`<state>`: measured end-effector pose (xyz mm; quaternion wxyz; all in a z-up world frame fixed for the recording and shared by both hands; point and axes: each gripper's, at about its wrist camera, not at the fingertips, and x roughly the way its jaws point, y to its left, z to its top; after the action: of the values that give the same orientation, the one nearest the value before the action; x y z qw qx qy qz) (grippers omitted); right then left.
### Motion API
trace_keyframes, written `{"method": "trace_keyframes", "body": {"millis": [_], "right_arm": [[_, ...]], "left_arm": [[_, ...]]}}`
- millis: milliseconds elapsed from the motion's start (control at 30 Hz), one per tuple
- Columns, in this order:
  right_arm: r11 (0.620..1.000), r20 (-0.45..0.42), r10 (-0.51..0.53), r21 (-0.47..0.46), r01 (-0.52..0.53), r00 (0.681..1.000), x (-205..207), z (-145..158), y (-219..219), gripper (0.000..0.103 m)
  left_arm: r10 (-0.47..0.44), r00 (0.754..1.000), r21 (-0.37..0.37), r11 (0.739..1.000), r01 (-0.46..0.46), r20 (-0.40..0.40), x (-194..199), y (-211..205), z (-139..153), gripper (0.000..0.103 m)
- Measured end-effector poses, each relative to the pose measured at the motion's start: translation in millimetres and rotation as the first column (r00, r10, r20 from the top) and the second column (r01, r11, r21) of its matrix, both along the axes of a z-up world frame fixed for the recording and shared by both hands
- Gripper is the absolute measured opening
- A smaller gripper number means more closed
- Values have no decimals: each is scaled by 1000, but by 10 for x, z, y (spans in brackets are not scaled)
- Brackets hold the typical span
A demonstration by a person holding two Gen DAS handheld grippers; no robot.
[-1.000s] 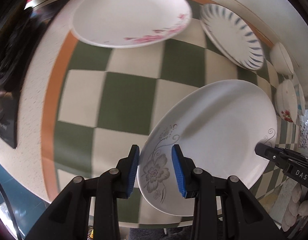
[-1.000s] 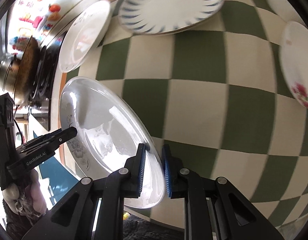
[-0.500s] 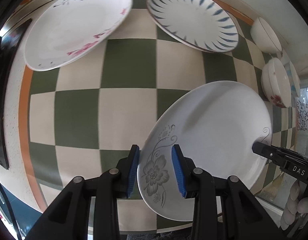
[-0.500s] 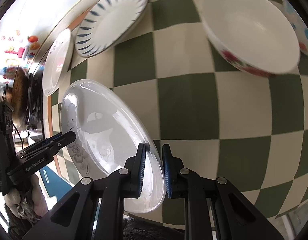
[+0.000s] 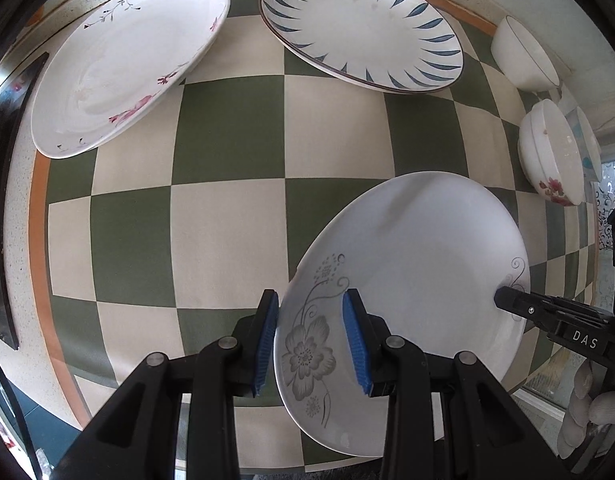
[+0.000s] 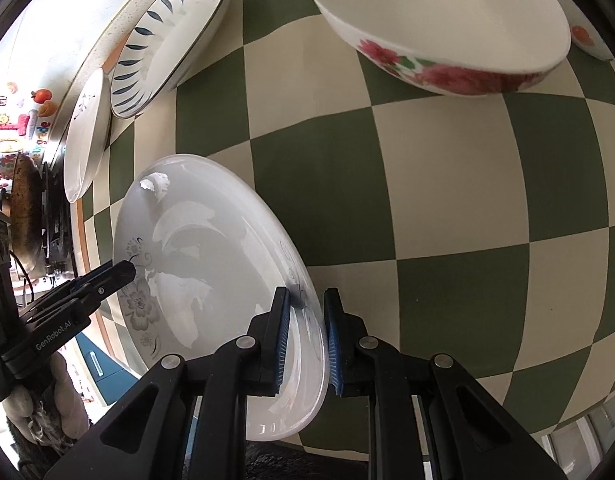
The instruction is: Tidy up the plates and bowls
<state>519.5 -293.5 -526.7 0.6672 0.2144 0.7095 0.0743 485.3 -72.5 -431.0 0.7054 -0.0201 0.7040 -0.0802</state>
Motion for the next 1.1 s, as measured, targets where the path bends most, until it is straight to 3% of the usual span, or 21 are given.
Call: {"method": "trace_keyframes", "body": {"millis": [167, 300, 467, 533, 600, 767, 867, 1000, 1100], "right_arm": [[1000, -9, 5, 17, -5, 1000, 22, -24, -21, 19], [1000, 6, -27, -13, 27, 1000, -16, 158, -134, 19], [998, 117, -24, -49, 30, 993, -96, 821, -65, 20], [999, 174, 27, -37, -21, 984, 7, 1096, 147, 27], [996, 216, 84, -1, -86, 973, 205, 1251, 415, 35], [971, 324, 235, -26, -239, 916, 1010, 1308, 1266, 36], [959, 311, 276, -23, -283, 909, 1598, 1203, 1681, 36], [947, 290, 317, -49, -317, 903, 2201, 1058, 2045, 35], [936, 242, 351, -69, -345, 904, 2564, 824, 2247, 36]], "left_arm": [[27, 1000, 20, 999, -27, 9, -86, 79, 98, 31], [101, 990, 10, 995, -103, 101, -131, 260, 509, 31], [280, 940, -70, 960, -271, 197, -125, 745, 1040, 43], [342, 914, -75, 940, -334, 220, -40, 1022, 1085, 47], [387, 898, -62, 922, -382, 211, 86, 1272, 999, 48], [516, 849, -87, 856, -509, 113, 474, 1971, 599, 48], [574, 815, -101, 818, -567, 75, 645, 2258, 370, 48], [602, 798, -116, 795, -595, 27, 844, 2478, 131, 48], [600, 800, -118, 795, -595, 4, 969, 2541, 2, 48]]}}
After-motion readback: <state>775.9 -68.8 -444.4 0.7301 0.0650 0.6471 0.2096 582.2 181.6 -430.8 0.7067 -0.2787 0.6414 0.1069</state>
